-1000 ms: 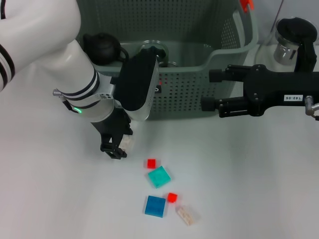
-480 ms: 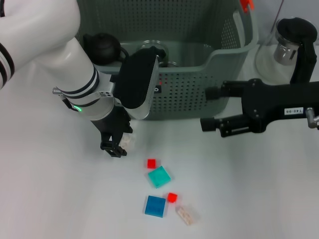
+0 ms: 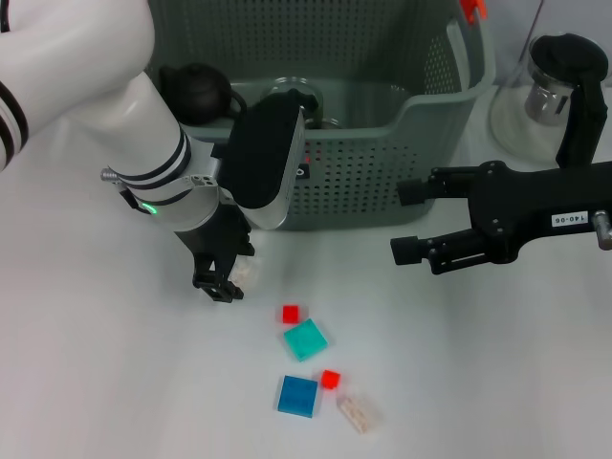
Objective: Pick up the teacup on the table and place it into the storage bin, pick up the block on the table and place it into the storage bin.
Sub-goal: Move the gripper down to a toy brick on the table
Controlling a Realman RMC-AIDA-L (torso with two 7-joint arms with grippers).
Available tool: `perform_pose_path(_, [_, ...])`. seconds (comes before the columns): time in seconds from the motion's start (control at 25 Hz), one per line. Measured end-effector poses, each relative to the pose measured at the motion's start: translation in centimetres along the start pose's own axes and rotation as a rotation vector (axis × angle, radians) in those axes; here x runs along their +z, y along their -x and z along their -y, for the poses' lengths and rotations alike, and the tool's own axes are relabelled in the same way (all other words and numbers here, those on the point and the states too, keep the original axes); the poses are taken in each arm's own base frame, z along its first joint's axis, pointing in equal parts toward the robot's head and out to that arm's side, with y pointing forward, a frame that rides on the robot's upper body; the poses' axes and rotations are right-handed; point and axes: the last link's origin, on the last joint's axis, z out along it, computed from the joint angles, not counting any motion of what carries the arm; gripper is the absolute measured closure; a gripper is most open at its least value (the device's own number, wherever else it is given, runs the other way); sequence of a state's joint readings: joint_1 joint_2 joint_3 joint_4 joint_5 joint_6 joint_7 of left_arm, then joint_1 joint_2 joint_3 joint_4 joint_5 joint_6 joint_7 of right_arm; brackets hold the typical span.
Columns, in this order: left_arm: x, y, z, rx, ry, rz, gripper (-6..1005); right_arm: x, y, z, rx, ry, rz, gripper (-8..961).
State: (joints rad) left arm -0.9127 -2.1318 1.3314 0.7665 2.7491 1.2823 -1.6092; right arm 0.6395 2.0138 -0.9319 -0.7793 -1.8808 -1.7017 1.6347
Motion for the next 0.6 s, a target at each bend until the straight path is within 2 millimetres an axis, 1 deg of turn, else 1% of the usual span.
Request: perform_pose_path(0.6, [0.22,0.00,0.04,0.004,0.026,0.014,404,0.15,0.08,0.23,0.000,-0.016,0.005,12])
